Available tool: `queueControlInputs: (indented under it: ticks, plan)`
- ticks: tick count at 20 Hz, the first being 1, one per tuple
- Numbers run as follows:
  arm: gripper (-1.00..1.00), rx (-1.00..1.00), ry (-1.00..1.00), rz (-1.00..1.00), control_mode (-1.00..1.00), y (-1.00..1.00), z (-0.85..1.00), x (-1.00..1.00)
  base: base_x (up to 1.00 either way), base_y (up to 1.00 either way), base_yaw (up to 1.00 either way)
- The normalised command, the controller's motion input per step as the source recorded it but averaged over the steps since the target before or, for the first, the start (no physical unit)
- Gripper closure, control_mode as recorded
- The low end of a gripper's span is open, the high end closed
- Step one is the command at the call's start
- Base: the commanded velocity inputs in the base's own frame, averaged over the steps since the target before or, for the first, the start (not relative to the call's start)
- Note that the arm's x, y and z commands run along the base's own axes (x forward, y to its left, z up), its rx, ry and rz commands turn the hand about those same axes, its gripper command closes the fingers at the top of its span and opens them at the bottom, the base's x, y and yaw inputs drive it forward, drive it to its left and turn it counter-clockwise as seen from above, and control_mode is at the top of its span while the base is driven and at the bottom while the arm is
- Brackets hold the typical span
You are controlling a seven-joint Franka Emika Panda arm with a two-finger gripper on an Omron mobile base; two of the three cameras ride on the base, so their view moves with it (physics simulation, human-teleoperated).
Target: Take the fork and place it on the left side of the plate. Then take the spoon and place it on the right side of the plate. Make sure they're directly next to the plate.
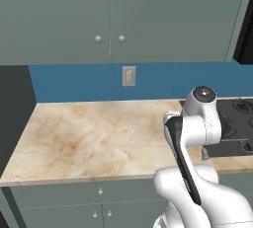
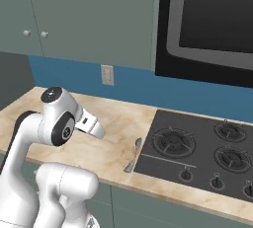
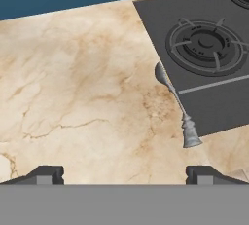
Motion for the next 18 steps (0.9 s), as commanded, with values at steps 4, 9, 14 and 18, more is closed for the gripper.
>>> queueControlInputs:
  ticks: [4, 9, 14, 18]
  plan:
    - [-1.0, 0.0, 0.0, 0.0, 1.0, 0.0, 0.0, 0.0, 0.0, 0.0, 0.0]
    - [-1.0, 0.0, 0.0, 0.0, 1.0, 0.0, 0.0, 0.0, 0.0, 0.0, 0.0]
    - [-1.0, 0.0, 0.0, 0.0, -1.0, 0.0, 0.0, 0.0, 0.0, 0.0, 0.0]
    - [-1.0, 0.0, 0.0, 0.0, -1.0, 0.0, 0.0, 0.0, 0.0, 0.0, 0.0]
